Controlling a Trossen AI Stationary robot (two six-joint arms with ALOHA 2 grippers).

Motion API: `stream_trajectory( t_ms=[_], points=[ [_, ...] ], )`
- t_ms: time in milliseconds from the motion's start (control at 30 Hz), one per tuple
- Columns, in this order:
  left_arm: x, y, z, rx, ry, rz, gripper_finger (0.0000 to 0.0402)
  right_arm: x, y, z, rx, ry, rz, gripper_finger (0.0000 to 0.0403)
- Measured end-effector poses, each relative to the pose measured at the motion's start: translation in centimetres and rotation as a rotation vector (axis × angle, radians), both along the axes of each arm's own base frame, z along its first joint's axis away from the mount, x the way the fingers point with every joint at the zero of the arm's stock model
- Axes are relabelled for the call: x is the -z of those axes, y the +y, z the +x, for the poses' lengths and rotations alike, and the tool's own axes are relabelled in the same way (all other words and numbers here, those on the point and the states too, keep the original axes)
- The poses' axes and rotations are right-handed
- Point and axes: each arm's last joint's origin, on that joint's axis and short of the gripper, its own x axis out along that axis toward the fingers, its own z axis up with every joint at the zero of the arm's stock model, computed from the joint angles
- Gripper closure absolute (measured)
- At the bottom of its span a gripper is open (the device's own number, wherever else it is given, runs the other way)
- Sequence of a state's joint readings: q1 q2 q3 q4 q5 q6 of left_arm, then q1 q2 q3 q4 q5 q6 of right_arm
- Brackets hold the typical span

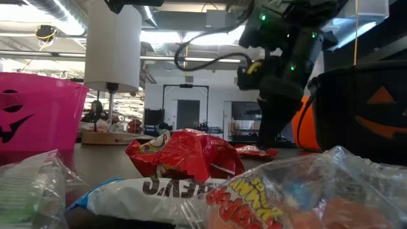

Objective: Sort candy
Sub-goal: Put the red candy into the orange bucket

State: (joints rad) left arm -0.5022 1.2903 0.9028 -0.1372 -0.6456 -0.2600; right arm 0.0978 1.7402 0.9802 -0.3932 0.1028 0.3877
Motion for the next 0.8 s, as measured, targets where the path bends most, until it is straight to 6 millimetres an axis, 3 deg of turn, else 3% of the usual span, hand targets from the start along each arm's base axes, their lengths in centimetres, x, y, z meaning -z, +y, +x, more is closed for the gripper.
stream_trajectory(
  t_ms=[367,800],
  points=[
    [0.01,0.00,-0.01,0.000,0.001,0.001,0.0249,1.25,0.11,0.43,-0.008,0.027,0.021,0.0212],
    [0.02,0.01,-0.01,0.000,0.003,0.001,0.0249,1.15,0.16,0.40,-0.042,0.038,0.017,0.0386]
  ],
)
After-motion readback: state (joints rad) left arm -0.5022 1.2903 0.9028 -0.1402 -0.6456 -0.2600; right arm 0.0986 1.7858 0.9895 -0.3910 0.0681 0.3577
